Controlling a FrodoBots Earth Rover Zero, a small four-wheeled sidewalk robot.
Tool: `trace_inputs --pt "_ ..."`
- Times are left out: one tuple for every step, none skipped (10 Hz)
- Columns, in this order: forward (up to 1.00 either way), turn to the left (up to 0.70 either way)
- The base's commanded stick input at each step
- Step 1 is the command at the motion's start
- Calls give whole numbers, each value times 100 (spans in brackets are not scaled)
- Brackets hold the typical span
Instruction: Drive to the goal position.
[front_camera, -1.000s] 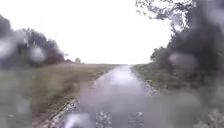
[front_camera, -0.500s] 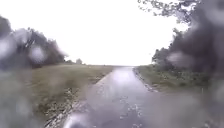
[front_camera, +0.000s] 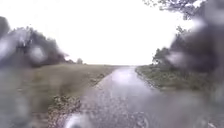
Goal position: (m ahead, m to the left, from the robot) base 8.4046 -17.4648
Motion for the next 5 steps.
trace_inputs --pt "100 0" --pt "100 0" --pt "100 0" --pt "100 0" --pt "100 -33"
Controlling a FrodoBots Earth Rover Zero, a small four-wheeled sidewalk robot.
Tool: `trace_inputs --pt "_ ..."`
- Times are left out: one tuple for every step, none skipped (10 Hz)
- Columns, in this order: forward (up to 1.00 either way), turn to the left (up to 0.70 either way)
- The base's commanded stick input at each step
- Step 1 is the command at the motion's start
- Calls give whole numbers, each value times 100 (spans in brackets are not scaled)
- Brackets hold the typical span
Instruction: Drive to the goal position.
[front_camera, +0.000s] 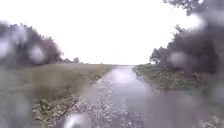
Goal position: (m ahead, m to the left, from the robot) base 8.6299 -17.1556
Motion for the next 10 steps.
trace_inputs --pt "100 -25" --pt "100 -14" --pt "100 0" --pt "100 0" --pt "100 0" --pt "100 0" --pt "100 -7" --pt "100 -20" --pt "100 -38" --pt "100 -13"
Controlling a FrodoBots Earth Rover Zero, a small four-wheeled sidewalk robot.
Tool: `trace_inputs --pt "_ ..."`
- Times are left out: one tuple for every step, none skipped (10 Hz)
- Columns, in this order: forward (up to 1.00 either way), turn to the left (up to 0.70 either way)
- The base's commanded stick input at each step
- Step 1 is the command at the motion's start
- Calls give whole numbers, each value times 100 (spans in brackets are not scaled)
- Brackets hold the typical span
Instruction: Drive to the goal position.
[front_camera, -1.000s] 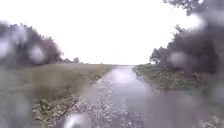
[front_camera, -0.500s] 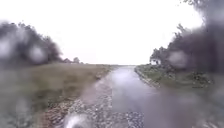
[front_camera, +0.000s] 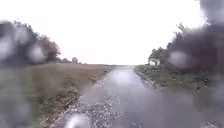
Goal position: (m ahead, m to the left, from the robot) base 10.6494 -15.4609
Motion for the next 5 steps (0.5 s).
trace_inputs --pt "100 0" --pt "100 0" --pt "100 0" --pt "100 -1" --pt "100 -12"
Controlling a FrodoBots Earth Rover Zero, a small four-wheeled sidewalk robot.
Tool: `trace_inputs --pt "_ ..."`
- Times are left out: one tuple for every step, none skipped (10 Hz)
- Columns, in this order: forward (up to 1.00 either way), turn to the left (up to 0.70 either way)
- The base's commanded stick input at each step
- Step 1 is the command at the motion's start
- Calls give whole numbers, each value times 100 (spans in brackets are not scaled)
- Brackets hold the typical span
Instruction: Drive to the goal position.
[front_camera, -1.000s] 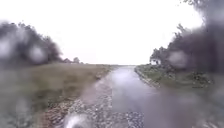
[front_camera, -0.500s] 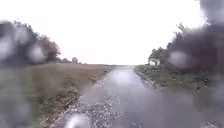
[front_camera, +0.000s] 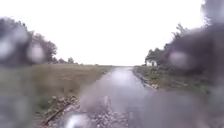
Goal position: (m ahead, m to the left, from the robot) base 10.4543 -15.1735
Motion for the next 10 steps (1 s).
trace_inputs --pt "100 -26" --pt "100 -35" --pt "100 -8" --pt "100 0" --pt "100 0" --pt "100 0" --pt "100 0" --pt "100 0" --pt "100 0" --pt "100 0"
